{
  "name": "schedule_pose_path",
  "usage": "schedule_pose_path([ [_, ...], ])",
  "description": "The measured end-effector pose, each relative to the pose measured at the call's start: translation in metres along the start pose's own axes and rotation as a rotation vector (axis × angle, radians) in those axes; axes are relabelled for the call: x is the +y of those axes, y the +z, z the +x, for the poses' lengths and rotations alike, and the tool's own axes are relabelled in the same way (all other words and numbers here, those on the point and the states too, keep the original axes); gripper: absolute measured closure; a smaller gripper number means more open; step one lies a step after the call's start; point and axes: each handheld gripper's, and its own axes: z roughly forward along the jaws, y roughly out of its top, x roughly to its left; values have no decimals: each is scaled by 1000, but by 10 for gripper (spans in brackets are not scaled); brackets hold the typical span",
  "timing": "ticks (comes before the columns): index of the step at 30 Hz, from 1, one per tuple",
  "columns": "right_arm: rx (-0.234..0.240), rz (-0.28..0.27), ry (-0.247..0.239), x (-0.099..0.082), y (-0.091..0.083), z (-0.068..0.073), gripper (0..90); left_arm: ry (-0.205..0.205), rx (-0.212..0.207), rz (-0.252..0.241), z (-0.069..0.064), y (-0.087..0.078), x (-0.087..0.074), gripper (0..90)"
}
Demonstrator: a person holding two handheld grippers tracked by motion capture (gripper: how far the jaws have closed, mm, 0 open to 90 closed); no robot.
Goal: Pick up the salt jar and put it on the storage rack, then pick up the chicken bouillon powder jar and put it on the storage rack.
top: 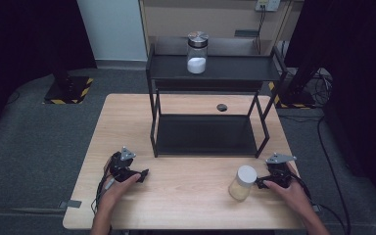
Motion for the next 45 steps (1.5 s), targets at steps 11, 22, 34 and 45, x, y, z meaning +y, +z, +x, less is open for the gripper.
schedule_pose_path([
  [11,1,0,0,0,0,0,23,-1,0,4,0,0,1,0],
  [22,0,-26,16,-8,-15,-4,47,11,-12,8,3,2,4,0],
  [34,7,-22,-8,-16,-45,4,63,10,-12,-6,3,2,0,0],
  [45,62,-45,-30,-22,-61,12,60,11,-12,-8,3,2,0,0],
])
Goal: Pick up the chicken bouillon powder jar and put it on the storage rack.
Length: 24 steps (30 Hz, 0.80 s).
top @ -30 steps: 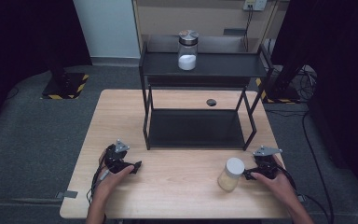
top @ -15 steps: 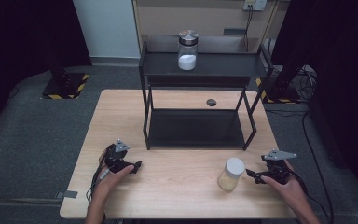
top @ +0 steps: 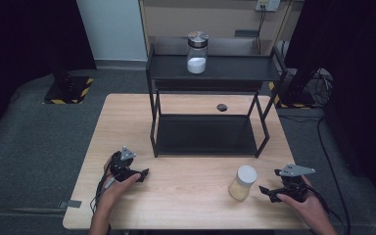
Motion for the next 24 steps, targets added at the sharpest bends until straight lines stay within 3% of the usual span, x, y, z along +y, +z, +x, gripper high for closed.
schedule_pose_path([
  [11,75,12,-50,3,1,5,60,0,0,0,0,0,0,0],
  [24,155,-37,-119,5,6,10,63,-3,3,0,-1,0,0,0],
])
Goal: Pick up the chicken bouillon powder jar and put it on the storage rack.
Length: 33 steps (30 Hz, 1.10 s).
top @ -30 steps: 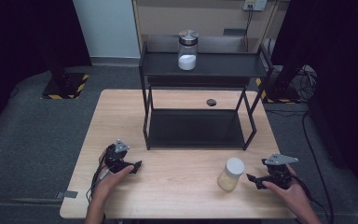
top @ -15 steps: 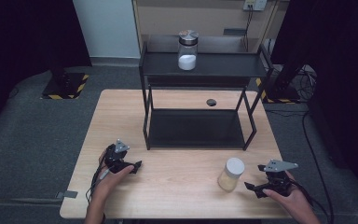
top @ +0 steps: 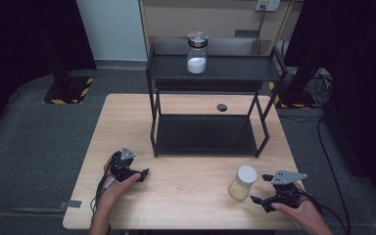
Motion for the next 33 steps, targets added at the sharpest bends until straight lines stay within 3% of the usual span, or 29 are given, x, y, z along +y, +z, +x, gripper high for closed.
schedule_pose_path([
  [7,11,-26,-27,4,6,6,81,0,0,1,0,0,0,0],
  [19,42,-100,-16,5,7,6,155,-3,2,2,0,0,1,0],
  [33,56,-140,1,7,13,6,199,-6,5,2,-1,0,1,0],
])
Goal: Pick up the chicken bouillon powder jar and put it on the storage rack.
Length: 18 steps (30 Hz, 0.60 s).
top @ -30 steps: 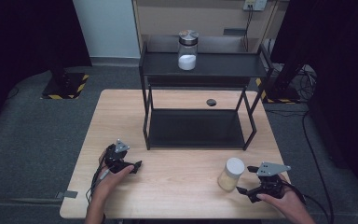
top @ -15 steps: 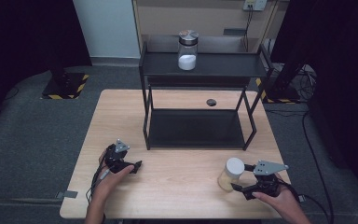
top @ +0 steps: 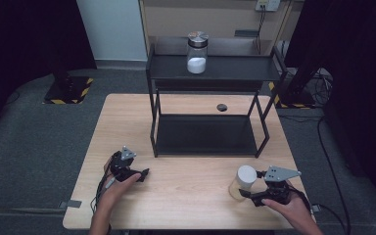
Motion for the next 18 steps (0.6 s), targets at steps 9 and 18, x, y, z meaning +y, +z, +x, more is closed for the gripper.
schedule_pose_path([
  [9,0,-25,23,-1,0,-1,243,-1,1,-1,0,0,0,0],
  [18,1,-24,16,0,5,2,246,-1,1,-2,0,0,0,0],
])
